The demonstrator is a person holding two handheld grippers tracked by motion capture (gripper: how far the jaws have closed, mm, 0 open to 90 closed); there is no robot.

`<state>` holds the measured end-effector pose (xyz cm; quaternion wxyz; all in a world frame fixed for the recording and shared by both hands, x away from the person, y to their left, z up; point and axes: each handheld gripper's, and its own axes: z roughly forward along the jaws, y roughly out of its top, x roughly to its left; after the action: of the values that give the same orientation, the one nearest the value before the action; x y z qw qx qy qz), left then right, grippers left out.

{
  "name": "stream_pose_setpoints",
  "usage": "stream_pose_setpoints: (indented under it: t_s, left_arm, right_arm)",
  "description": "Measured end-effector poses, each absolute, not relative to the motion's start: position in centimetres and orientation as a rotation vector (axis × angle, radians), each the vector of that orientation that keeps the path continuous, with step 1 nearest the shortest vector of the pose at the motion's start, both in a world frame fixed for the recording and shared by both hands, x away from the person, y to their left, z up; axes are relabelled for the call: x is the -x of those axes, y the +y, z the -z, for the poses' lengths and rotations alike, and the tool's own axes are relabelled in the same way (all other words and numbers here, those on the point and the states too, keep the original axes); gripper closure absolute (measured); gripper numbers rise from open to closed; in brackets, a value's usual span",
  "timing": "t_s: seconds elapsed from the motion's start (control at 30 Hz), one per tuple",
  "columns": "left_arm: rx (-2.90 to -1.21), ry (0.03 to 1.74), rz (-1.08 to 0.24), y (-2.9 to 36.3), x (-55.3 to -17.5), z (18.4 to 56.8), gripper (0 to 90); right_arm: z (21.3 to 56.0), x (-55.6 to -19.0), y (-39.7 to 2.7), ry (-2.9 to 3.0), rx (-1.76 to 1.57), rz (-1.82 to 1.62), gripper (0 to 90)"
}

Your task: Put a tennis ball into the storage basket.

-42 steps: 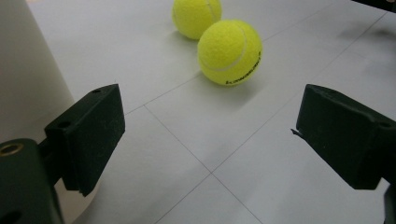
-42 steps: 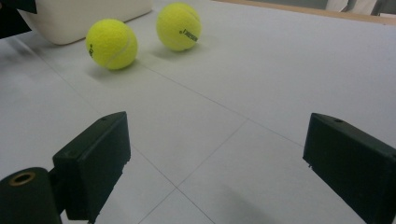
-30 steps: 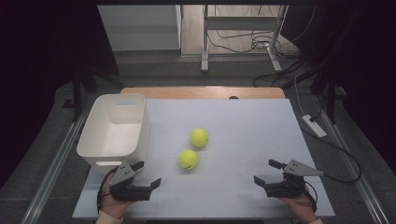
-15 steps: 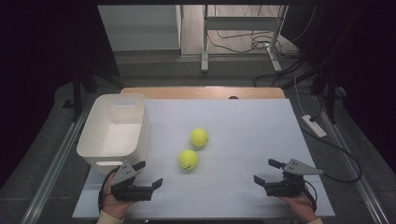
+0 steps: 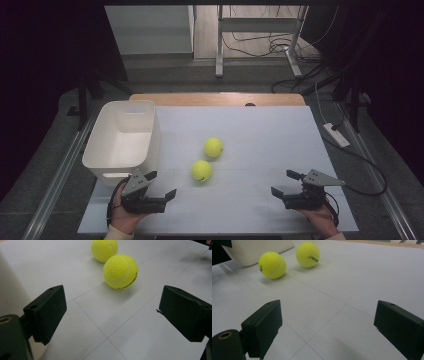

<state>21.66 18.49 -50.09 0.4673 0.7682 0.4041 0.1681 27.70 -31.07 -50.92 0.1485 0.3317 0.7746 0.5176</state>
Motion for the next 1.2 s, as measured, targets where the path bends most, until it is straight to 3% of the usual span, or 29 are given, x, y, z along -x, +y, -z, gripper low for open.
stream_pose_setpoints:
  t_s: [1.2]
  left_arm:
    - [-1.954, 0.990, -0.355, 14.9, -24.1, 48.3, 9.0]
  right_arm:
    - [51.0, -27.5, -30.9, 2.239, -0.947, -1.490, 8.2]
